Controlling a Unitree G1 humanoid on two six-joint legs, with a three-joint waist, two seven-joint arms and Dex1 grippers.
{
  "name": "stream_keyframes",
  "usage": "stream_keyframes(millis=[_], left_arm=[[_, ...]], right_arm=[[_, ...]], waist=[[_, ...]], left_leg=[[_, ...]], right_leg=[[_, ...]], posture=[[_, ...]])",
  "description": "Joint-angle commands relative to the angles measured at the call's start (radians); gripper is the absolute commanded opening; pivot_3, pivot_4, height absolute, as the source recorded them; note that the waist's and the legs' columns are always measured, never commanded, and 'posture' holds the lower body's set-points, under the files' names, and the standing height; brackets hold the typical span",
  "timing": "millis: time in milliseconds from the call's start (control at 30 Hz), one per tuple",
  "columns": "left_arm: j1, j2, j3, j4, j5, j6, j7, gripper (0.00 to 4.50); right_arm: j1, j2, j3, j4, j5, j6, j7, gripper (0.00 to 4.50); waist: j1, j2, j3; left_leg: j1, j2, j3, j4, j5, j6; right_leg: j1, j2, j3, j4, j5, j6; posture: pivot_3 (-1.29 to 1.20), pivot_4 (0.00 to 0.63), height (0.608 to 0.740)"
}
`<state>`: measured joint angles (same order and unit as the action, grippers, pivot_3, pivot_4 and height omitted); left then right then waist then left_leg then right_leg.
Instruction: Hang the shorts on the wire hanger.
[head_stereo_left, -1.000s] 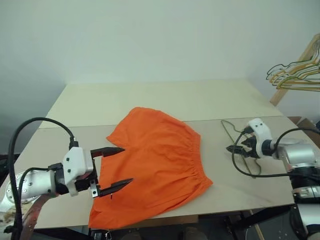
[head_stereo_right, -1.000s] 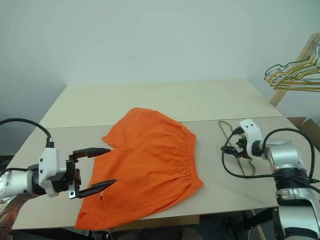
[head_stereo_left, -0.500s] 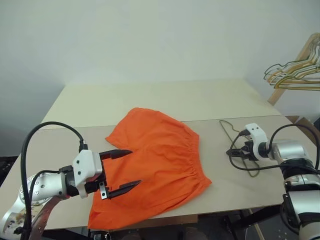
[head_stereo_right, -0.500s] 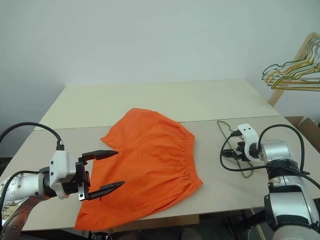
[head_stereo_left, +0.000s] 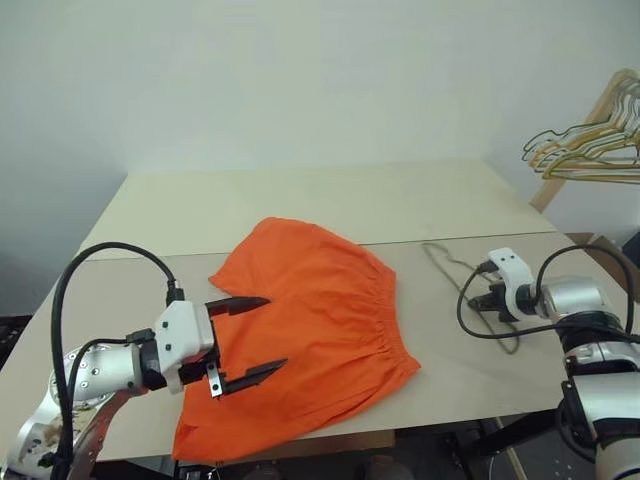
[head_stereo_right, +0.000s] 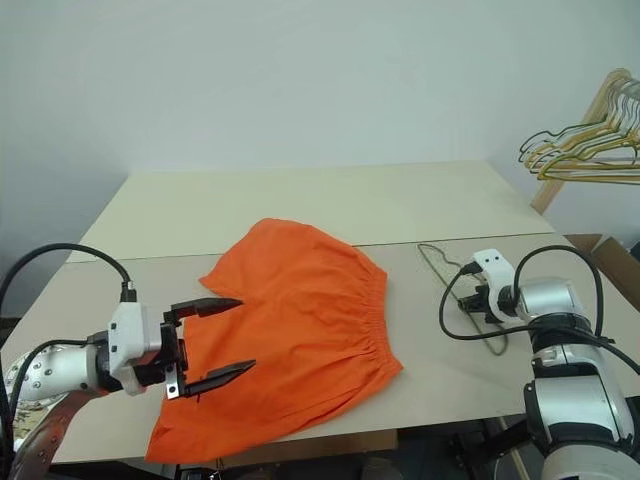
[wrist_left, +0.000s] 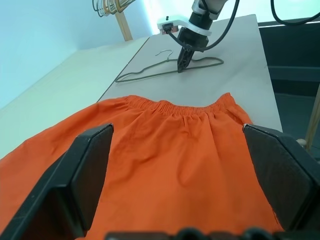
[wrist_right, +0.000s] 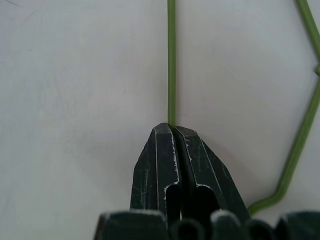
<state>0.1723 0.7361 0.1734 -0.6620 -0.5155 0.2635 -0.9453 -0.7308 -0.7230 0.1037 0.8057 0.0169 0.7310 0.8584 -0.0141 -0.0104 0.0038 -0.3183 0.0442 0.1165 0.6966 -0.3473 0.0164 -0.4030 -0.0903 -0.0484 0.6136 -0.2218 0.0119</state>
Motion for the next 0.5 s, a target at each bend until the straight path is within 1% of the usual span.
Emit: stream_keyframes(millis=[33,133,200,267,367,433,500], left_arm=[[-0.043,-0.023,-0.016,0.006,0.002,0.008,0.05,4.5],[-0.115,-0.081,-0.038,0.034,-0.025,0.086,0.151,4.5],[-0.189,-0.149,-0.033,0.062,-0.093,0.174,0.249,4.5],[-0.258,-0.207,-0.012,0.081,-0.206,0.288,0.342,4.5],[-0.361,-0.323,-0.007,0.103,-0.335,0.377,0.481,4.5],[-0.418,-0.395,-0.017,0.124,-0.367,0.404,0.559,4.5],[-0.468,-0.457,-0.024,0.158,-0.39,0.426,0.624,4.5]], right_arm=[[0.04,0.029,-0.013,-0.075,0.002,-0.003,-0.038,0.03],[0.091,0.033,-0.058,-0.252,0.028,0.008,-0.077,0.03],[0.135,0.042,-0.099,-0.442,0.058,0.037,-0.101,0.03],[0.18,0.058,-0.136,-0.621,0.093,0.059,-0.117,0.03],[0.249,0.107,-0.168,-0.91,0.148,0.078,-0.156,0.03],[0.271,0.173,-0.18,-1.05,0.169,0.088,-0.221,0.03],[0.28,0.239,-0.181,-1.143,0.19,0.115,-0.277,0.03]], waist=[[-0.003,0.0,0.0],[-0.005,0.0,0.0],[-0.003,0.002,0.0],[-0.003,0.004,0.001],[-0.003,0.006,0.001],[-0.005,0.005,0.001],[-0.005,0.005,0.001]], left_leg=[[0.0,0.0,0.0,0.0,0.0,0.0],[0.0,0.0,0.0,0.0,0.0,0.0],[0.0,0.0,0.0,0.0,0.0,0.0],[-0.001,0.0,-0.001,0.0,0.0,-0.001],[-0.002,-0.001,-0.002,0.0,0.001,-0.001],[-0.003,-0.001,-0.003,0.0,0.0,-0.001],[-0.003,-0.001,-0.003,0.0,0.0,-0.001]], right_leg=[[0.0,0.0,0.0,0.0,0.0,0.0],[0.0,0.0,0.001,0.0,0.0,0.0],[0.0,0.0,0.001,0.001,0.0,0.001],[-0.001,0.0,0.001,0.001,0.001,0.001],[-0.003,-0.001,0.001,0.002,0.001,0.001],[-0.003,-0.001,0.0,0.001,0.001,0.001],[-0.002,-0.001,0.0,0.001,0.001,0.001]], posture=[[0.05,0.0,0.74],[0.05,0.0,0.74],[0.03,0.0,0.74],[0.0,0.0,0.74],[-0.02,0.0,0.74],[-0.03,0.0,0.74],[-0.03,0.0,0.74]])
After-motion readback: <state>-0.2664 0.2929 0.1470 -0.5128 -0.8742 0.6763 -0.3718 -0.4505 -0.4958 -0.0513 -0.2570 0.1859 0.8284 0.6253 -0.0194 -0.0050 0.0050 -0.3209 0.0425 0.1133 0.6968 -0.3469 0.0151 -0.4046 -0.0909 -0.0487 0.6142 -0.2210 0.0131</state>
